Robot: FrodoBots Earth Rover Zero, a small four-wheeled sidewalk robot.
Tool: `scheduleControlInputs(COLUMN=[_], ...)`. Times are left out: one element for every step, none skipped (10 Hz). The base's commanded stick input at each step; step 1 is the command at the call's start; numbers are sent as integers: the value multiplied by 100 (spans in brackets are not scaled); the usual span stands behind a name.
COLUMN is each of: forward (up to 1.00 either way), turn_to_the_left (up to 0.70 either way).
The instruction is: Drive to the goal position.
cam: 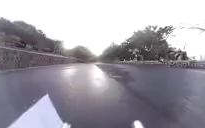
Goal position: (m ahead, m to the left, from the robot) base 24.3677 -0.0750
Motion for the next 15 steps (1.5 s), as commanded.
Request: scheduleControlInputs(forward=[50, 50, 50, 50, 50, 50, 50, 50, 50, 50, 50, 50, 50, 50, 50], turn_to_the_left=[0, 0, 0, 0, 0, 0, 0, 0, 0, 0, 0, 0, 0, 0, 0])
